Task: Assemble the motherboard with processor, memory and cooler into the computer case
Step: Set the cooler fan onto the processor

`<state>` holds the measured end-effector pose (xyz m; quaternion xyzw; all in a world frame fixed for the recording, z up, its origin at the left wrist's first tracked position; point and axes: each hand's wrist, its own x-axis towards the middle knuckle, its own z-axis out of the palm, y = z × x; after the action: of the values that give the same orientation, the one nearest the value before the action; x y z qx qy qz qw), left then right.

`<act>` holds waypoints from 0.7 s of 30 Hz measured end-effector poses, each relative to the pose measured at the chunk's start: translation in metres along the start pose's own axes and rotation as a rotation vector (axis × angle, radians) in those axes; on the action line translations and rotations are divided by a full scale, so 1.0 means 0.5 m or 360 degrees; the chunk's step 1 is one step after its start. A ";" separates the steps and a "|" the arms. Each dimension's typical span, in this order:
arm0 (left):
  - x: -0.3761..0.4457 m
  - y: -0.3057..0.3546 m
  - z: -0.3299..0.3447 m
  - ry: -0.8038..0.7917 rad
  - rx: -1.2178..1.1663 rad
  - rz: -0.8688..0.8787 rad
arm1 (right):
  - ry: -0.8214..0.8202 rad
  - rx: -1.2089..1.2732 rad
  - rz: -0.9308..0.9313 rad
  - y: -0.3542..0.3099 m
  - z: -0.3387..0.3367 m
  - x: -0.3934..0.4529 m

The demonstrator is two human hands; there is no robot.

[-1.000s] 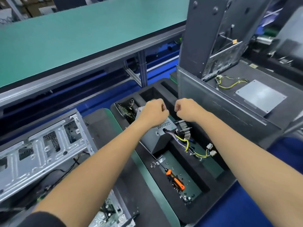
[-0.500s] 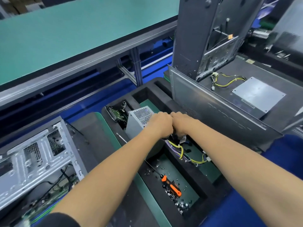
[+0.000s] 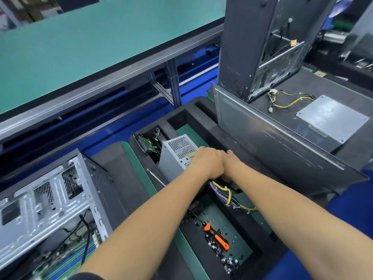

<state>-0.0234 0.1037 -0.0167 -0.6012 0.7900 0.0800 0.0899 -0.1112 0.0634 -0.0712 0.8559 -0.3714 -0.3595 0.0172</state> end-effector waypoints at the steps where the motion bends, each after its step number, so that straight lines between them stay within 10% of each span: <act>1: -0.001 0.000 -0.001 0.0031 -0.0015 0.0005 | 0.0025 0.0015 -0.0001 0.001 -0.002 -0.003; 21: -0.110 -0.070 -0.107 0.0883 -0.1603 -0.0499 | 0.0485 0.0074 0.0192 0.041 -0.294 -0.205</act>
<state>0.0224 0.1332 0.0475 -0.6777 0.5505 0.2707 -0.4054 -0.0796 0.0801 0.1055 0.8768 -0.4234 -0.2151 0.0751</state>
